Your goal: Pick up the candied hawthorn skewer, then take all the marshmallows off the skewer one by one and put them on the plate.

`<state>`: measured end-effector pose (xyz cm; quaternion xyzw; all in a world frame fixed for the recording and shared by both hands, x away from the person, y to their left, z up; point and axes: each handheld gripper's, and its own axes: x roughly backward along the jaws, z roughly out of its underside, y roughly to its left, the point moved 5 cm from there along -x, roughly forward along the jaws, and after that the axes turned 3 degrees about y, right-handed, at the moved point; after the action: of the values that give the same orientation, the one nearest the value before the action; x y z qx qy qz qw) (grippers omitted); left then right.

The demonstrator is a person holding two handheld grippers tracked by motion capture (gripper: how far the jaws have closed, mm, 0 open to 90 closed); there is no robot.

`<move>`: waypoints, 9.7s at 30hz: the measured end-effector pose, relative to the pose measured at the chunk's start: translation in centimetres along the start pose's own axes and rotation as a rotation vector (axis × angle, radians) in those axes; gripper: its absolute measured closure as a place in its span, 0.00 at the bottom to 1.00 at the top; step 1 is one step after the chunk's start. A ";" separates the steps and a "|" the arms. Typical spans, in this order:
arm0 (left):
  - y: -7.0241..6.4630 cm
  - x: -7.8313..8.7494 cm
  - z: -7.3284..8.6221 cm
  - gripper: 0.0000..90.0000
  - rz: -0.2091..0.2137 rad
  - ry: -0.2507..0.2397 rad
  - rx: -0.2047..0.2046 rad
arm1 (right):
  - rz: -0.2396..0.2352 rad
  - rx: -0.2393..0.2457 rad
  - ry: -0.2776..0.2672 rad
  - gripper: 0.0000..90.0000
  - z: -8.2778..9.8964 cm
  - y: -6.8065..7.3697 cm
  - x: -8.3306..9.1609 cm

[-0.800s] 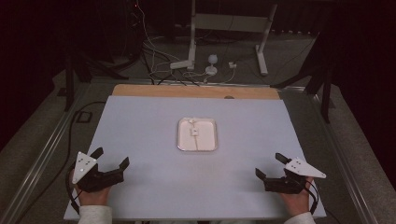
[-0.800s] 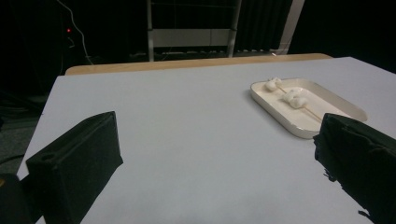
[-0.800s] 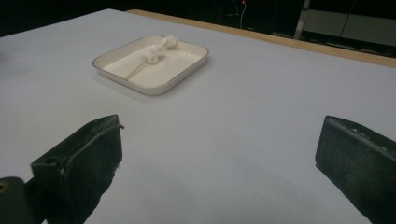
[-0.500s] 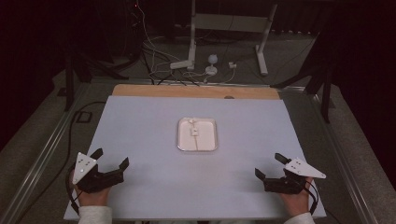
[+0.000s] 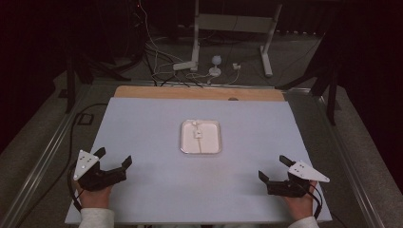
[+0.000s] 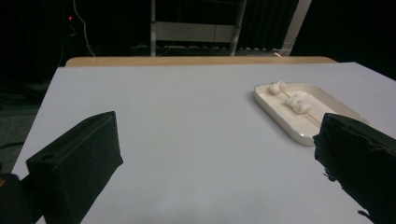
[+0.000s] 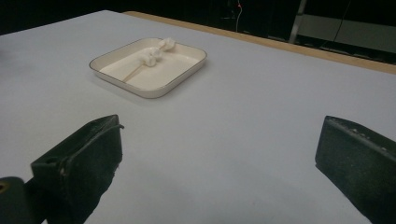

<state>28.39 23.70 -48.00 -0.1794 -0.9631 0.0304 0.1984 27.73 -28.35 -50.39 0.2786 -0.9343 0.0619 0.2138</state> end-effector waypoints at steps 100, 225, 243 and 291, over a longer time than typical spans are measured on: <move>-14.4 -19.8 -0.6 0.03 0.186 0.310 -0.122 | 0.038 0.014 0.019 0.01 0.3 -0.4 -0.1; -12.8 -11.0 -1.6 1.00 0.327 0.249 -0.112 | -0.159 -0.048 -0.017 0.00 -11.9 2.7 -6.2; -13.0 -10.3 -2.1 1.00 0.365 0.194 -0.081 | -0.230 -0.094 0.036 0.00 -14.3 5.5 -10.6; -14.6 -10.1 -1.3 1.00 0.420 0.145 -0.217 | -0.495 -0.368 0.096 0.88 -15.5 7.7 -14.5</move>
<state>32.67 6.42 -48.70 -0.3975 -0.8855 -0.0454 0.2360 40.09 -11.12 -42.67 0.4509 -0.8224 -0.1492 0.3133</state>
